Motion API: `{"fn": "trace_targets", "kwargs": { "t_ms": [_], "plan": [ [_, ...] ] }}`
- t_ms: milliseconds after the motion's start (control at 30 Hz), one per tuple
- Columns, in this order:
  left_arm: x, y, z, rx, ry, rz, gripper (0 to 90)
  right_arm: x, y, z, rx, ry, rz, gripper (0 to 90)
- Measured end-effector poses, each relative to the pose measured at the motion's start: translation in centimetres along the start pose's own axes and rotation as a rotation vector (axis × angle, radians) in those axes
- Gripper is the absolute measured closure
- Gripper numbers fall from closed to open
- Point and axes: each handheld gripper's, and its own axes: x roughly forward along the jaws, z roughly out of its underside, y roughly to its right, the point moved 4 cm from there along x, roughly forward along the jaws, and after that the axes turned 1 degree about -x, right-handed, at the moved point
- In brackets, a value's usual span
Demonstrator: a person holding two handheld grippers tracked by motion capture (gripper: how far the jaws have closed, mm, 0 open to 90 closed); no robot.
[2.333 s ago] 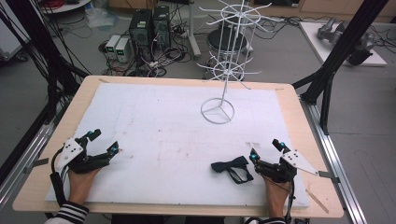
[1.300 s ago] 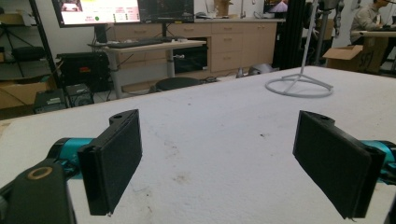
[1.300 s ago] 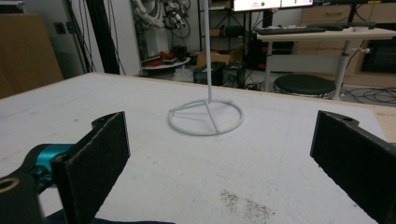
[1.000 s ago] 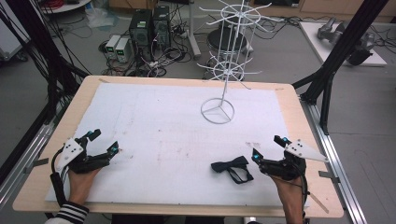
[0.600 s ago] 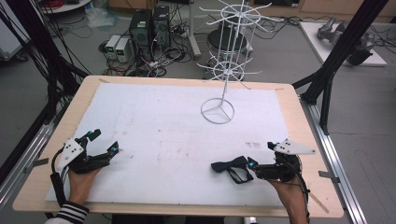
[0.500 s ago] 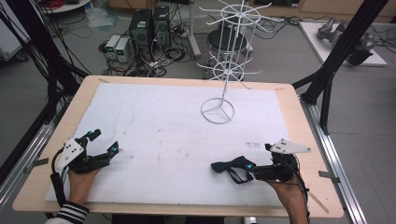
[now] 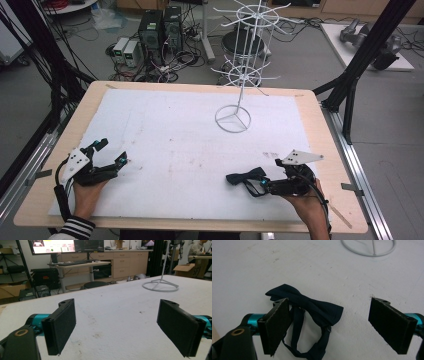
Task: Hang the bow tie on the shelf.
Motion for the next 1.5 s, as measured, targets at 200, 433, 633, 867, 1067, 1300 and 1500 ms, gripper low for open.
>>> {"fn": "trace_targets", "kwargs": {
  "t_ms": [200,433,633,867,1067,1300,1500],
  "plan": [
    [0.0,0.0,0.0,-0.001,0.002,0.0,16.0,0.0,-0.1,0.1,-0.006,-0.03,-0.012,22.6],
    [0.0,0.0,0.0,0.0,0.0,0.0,16.0,0.4,-0.2,0.7,-0.006,-0.087,-0.016,24.4],
    [0.0,0.0,0.0,-0.001,0.0,0.0,16.0,0.7,-0.4,1.2,-0.013,-0.135,-0.029,30.2],
    [0.0,0.0,0.0,0.0,0.0,0.0,16.0,1.3,-0.6,1.2,-0.021,-0.215,-0.013,37.9],
    [0.0,0.0,0.0,0.001,-0.002,0.001,16.0,1.8,-0.7,1.2,-0.022,-0.257,-0.009,42.5],
    [0.0,0.0,0.0,0.0,-0.001,0.001,16.0,2.4,-0.6,1.4,-0.019,-0.303,-0.024,47.7],
    [0.0,0.0,0.0,0.0,-0.002,0.0,16.1,2.8,-0.6,1.5,0.002,-0.317,-0.016,52.6]
  ]
}}
